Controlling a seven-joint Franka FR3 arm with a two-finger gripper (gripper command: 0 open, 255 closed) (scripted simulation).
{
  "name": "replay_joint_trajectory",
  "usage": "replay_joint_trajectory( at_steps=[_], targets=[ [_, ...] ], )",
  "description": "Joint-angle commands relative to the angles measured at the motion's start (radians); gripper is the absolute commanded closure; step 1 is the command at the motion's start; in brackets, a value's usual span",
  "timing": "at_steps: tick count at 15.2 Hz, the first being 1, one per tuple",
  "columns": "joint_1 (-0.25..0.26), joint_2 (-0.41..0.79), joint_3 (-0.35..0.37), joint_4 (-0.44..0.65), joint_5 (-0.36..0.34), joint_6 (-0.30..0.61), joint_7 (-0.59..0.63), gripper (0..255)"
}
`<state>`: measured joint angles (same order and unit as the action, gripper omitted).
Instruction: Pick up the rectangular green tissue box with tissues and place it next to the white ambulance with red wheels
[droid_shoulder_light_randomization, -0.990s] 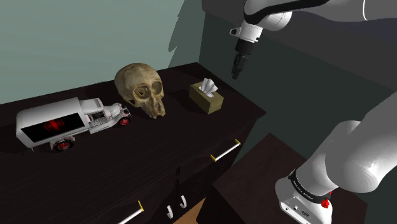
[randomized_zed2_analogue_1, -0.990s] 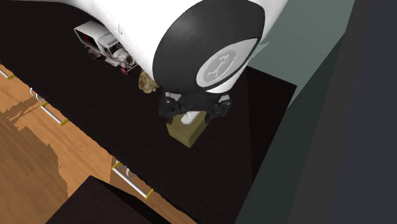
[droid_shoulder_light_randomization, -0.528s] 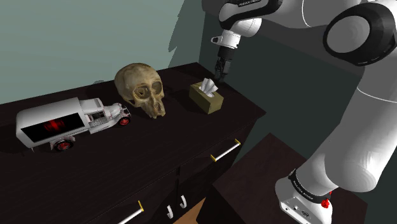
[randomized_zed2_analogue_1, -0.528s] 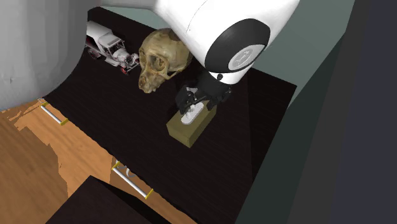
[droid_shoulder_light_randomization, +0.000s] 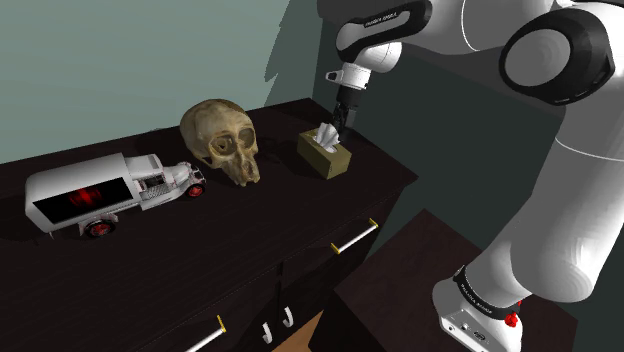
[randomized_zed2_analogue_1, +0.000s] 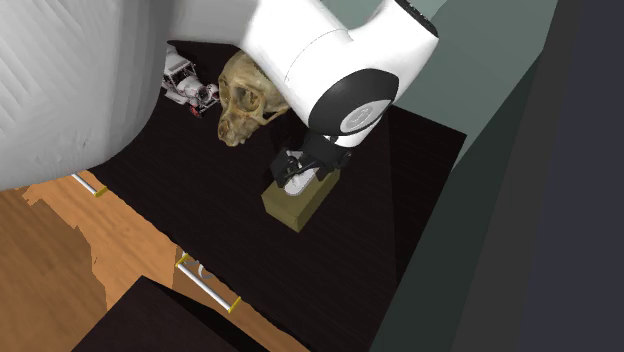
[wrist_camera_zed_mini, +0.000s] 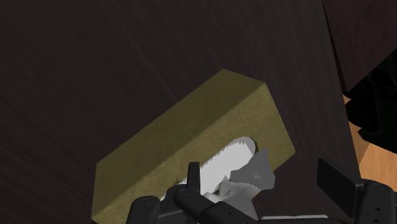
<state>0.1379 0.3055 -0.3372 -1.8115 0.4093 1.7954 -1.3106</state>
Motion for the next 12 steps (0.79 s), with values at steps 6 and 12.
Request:
replay_joint_trajectory(
  at_steps=[6,12],
  targets=[
    [0.001,0.003,0.001,-0.007,0.002,0.009,-0.001,0],
    [0.001,0.002,0.001,-0.009,0.002,0.01,-0.003,255]
  ],
)
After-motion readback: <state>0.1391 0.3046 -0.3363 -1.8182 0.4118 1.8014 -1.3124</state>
